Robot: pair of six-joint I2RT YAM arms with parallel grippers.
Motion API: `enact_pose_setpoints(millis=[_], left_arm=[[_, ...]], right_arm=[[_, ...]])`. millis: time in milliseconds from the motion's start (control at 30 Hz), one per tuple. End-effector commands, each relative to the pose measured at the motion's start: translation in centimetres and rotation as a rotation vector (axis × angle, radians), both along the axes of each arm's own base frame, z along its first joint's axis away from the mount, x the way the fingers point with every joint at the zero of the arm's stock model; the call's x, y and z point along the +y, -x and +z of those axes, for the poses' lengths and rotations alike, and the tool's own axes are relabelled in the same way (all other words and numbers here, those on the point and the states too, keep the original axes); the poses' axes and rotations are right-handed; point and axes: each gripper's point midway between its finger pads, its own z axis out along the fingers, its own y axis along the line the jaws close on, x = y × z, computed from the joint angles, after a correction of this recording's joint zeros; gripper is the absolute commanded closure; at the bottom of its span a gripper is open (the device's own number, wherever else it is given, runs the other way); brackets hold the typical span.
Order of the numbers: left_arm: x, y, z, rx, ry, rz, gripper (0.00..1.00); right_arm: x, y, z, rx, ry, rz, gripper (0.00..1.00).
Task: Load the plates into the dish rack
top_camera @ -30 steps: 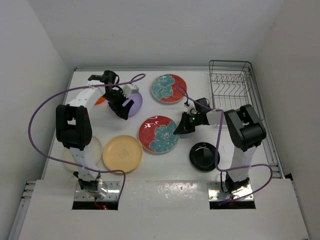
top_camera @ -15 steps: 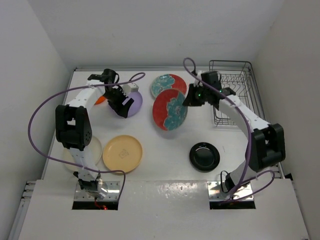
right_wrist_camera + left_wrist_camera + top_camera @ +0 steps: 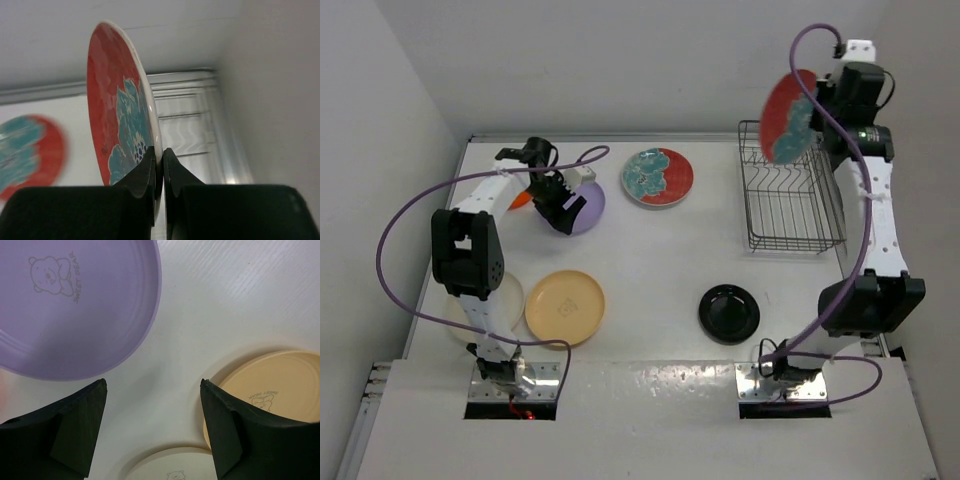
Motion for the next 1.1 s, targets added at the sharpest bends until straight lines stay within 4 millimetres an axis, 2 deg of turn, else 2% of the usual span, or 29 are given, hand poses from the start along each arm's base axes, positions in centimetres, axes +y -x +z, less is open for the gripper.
enact_pose_setpoints(millis=[0,100,233,267,600,700,833,867,1033,1067], left_arm=[[-0.6,-1.0,0.7,-0.048,-0.032,-0.035,0.2],[-0.8,-0.9,0.4,-0.038,-0.023,-0.039,0.2],[-0.8,-0.8,-0.5,-0.006,-0.021,-0.02,0.2],[-0.8,-0.8,-0.5,-0.006,-0.021,-0.02,0.2],[-1.0,-1.1,-1.9,0.034,-0.021,-0.002,0.2],[-1.0,-1.1,-1.9,0.034,-0.021,-0.002,0.2],[-0.6,-1.4,-2.1,0.031,-0.041,0.004,0.2],[-0.6,-1.4,-2.1,0.031,-0.042,0.004,0.2],[-0.7,-1.7,-1.8,0.024,-0.038,0.014,0.2],[-0.7,-1.6,-1.8,0.028,-0.036,0.022,0.2]], right_arm=[[-10.2,-0.1,6.5,-0.19,0.238,-0.312,1.0],[-13.7,-0.4,7.0,-0.197,0.35,-0.371,1.0],[-16.2,-0.9,6.9,-0.215,0.485,-0.41,1.0],[-17.0,-1.5,5.6,-0.195,0.511,-0.406,1.0],[-17.6,-5.0,2.5,-0.178,0.557,-0.352,1.0],[-17.5,-5.9,0.9,-0.147,0.584,-0.308,1.0],[-17.1,-7.4,-2.4,-0.1,0.626,-0.23,1.0],[-17.1,-7.6,-2.7,-0.1,0.621,-0.222,1.0],[-16.2,-9.0,-6.8,-0.052,0.591,-0.165,1.0],[-16.2,-9.0,-7.0,-0.053,0.588,-0.164,1.0]])
